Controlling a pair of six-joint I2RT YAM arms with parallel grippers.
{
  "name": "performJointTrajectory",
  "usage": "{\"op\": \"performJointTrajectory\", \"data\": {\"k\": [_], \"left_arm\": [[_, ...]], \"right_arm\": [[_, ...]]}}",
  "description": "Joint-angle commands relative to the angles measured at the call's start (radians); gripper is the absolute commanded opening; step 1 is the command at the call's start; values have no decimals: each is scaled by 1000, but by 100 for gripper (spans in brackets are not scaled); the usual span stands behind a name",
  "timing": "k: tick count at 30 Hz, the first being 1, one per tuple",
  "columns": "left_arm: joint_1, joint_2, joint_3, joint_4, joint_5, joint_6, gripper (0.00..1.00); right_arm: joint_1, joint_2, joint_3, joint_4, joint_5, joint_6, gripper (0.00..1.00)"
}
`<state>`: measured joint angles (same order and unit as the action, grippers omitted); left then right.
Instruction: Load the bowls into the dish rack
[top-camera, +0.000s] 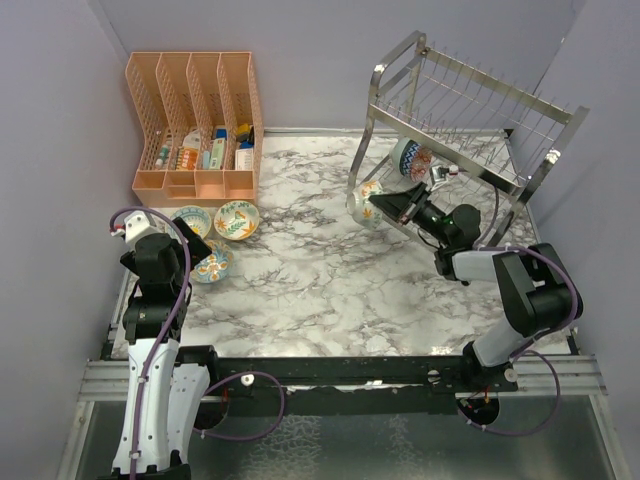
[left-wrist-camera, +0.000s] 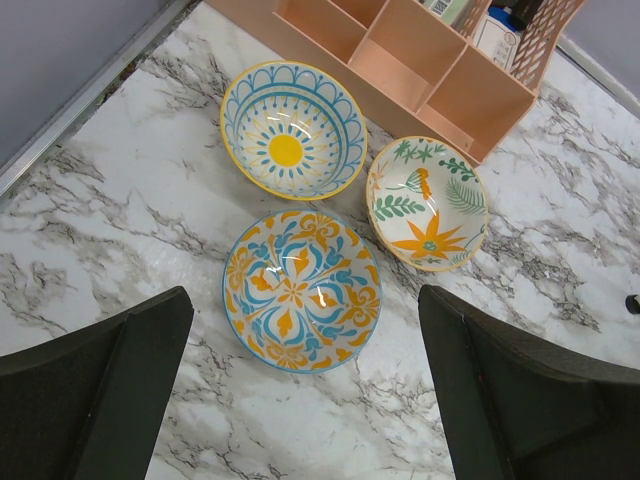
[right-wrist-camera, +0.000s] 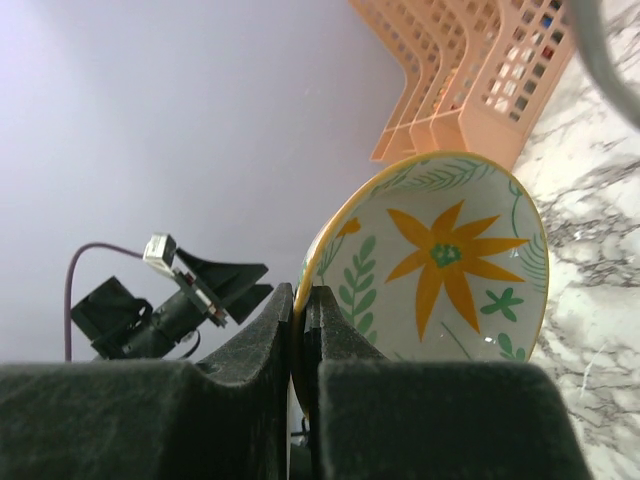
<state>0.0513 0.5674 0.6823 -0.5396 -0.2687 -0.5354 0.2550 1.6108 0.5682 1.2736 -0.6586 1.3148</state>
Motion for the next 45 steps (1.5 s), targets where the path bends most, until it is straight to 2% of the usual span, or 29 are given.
{"op": "performJointTrajectory", "data": {"k": [1,11,19,31,45], "left_arm": [[7,-4,0,26,17,10,99],[8,14,2,29,26,13,99],[13,31,1,35,34,13,99],[35,47,-1,44,54,16,99],[44,54,-1,46,65,20,99]], "right_arm": [[-47,11,33,90,79,17,1],[-133,124,66,211,157,56,1],[-202,312,97,499,241,212,1],[-256,321,165,498,209,230,1],[-267,295,241,498,251,269,1]]}}
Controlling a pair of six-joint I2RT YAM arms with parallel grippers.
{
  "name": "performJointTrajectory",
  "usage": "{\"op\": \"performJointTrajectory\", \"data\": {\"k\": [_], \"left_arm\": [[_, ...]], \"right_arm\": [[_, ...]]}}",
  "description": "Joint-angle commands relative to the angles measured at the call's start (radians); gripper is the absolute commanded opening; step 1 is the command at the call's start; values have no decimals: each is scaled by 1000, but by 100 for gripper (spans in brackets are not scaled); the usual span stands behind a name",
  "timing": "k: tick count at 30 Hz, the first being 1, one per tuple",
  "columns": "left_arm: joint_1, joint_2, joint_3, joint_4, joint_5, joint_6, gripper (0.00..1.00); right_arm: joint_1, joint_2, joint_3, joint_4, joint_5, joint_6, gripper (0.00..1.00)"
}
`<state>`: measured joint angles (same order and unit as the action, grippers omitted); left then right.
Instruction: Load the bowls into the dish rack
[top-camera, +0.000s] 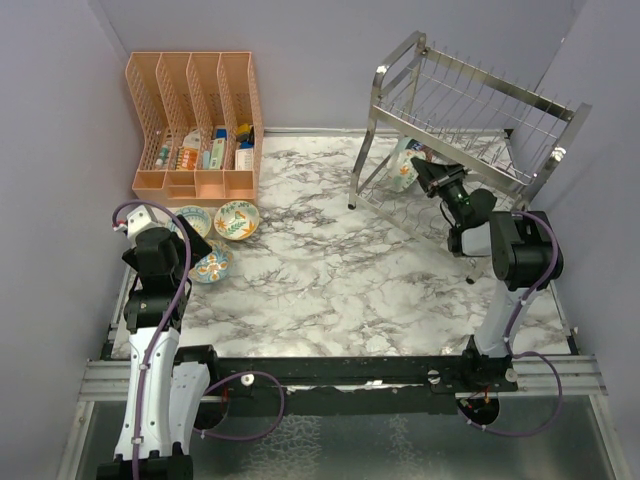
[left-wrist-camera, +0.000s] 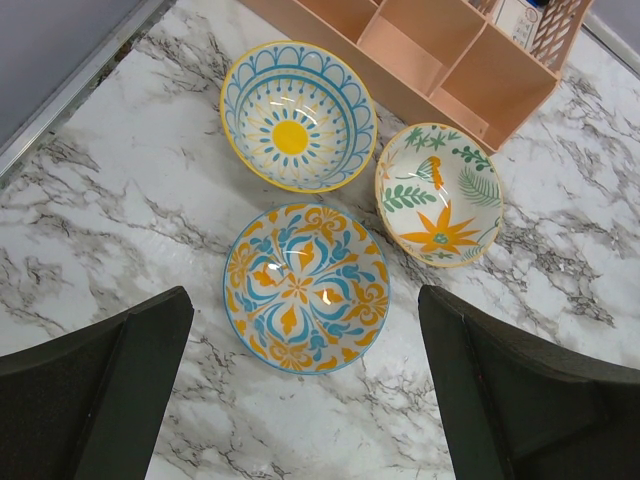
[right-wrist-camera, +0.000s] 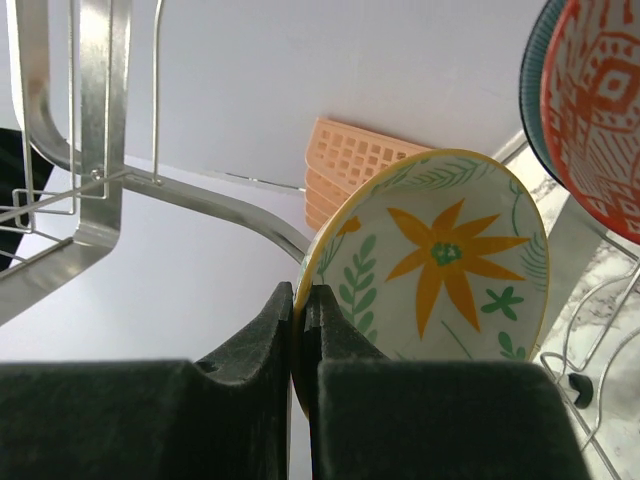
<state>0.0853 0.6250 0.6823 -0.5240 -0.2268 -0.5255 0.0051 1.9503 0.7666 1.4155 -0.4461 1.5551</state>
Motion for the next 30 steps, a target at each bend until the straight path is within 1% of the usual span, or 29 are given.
{"op": "performJointTrajectory", "data": {"k": [1,8,17,30], "left_arm": [[10,-5,0,31,23,10,99],[10,-5,-1,32,27,9,99],[11,-2,0,33,27,11,99],[13,11,0,37,38,13,99]], "right_arm": [[-18,-44,49,356,35,35,1],[-24,-61,43,358,55,38,1],[-37,-77,89,341,66,21,1],[-65,-115,48,316,105,-49,1]]}}
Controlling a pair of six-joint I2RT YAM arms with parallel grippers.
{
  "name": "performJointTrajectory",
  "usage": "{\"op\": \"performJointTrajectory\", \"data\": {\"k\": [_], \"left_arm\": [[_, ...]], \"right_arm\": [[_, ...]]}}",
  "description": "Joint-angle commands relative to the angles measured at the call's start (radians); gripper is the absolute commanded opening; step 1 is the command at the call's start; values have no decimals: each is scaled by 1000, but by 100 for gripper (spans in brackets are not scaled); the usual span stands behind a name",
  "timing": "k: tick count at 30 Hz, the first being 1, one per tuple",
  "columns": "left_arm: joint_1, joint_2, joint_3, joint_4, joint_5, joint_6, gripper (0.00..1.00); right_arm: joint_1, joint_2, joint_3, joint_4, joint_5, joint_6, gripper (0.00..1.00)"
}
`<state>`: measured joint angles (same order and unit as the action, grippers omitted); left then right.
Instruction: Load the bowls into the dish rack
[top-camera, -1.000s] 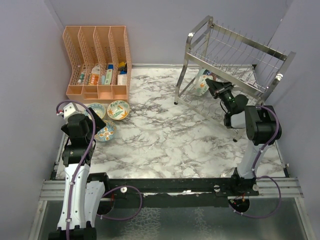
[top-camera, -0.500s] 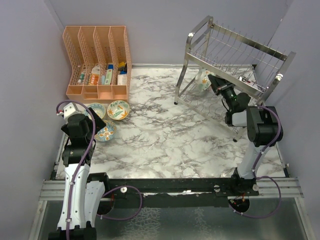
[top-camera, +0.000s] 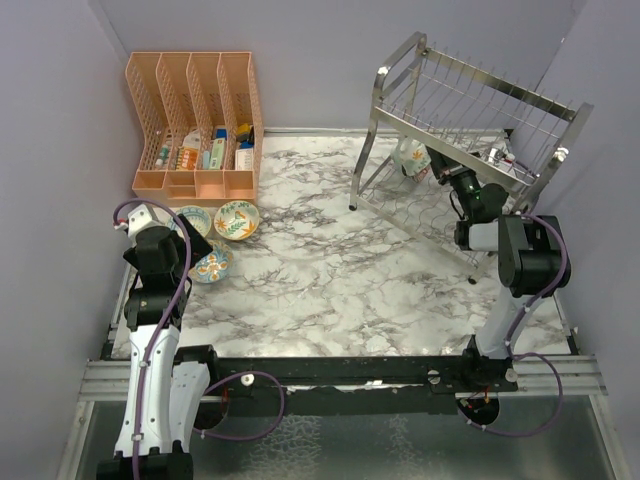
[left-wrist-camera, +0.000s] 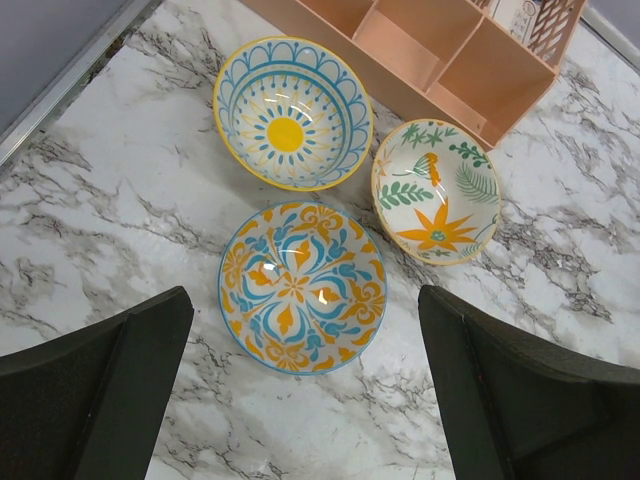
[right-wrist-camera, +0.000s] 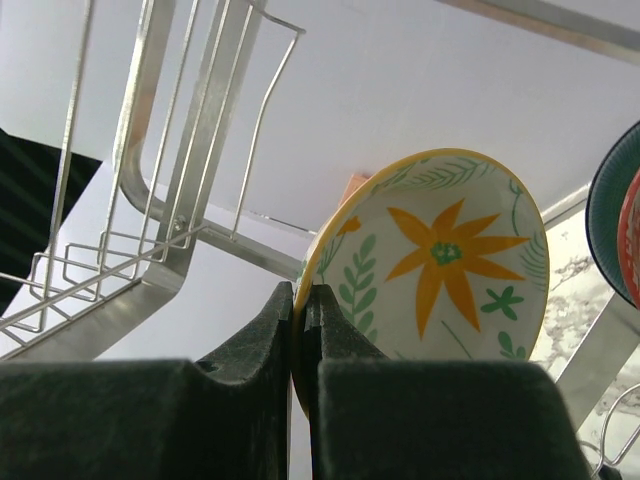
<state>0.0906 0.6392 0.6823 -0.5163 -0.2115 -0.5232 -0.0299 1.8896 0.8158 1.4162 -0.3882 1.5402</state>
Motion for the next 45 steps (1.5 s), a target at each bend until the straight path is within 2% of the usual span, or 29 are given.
{"op": "performJointTrajectory", "data": {"k": [1,16,33,45], "left_arm": [[9,-3,2,29,22,11,99],[10,-2,-1,29,25,12,99],[17,11,-1,31,32,12,99],[21,14,-1,32,34,13,99]], "right_arm": [[-31,-59,-3,309,49,-43,1],[-33,-116,-57,177,124,-238,1],[-32,-55,-55,107,175,-334,1],[-33,52,-6,88,164,-367,1]]}}
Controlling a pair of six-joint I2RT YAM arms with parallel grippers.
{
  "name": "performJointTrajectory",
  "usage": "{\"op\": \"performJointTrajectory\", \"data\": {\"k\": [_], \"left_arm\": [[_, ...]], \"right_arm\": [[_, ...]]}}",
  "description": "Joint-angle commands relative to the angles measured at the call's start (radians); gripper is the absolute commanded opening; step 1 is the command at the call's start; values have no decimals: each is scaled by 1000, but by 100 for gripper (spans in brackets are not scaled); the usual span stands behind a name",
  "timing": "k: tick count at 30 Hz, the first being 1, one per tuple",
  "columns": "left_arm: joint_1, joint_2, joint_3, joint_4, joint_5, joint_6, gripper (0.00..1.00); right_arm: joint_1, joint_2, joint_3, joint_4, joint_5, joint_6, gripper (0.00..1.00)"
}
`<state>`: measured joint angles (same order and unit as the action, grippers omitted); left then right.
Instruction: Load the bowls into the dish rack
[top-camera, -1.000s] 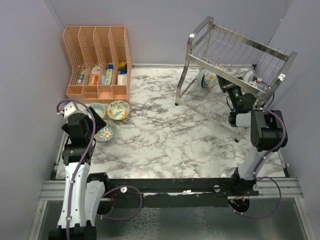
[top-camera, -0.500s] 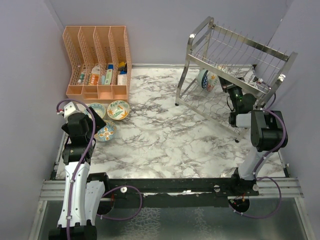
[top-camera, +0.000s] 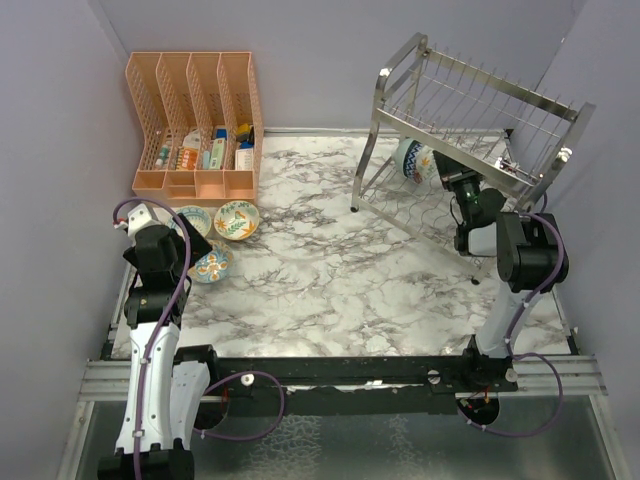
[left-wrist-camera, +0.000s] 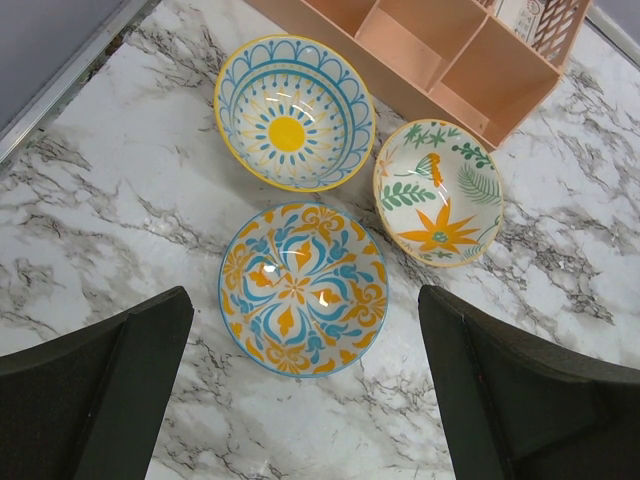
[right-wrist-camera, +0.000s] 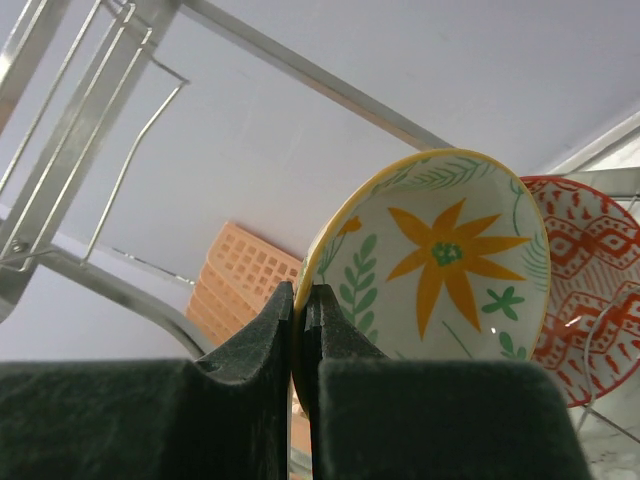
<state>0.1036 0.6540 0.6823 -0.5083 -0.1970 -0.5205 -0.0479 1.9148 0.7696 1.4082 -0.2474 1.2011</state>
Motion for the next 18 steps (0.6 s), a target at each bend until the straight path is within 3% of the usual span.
{"op": "performJointTrajectory", "data": {"k": [1,10,18], "left_arm": [[8,2,0,24,18,11,99],[11,10,2,24,21,13,99],[14,18,1,27,22,13,99]], "right_arm": [[-15,32,42,93,23,-30,1],[-18,76,27,100,56,-35,1],[-34,126,-25,215,111,30,1]]}}
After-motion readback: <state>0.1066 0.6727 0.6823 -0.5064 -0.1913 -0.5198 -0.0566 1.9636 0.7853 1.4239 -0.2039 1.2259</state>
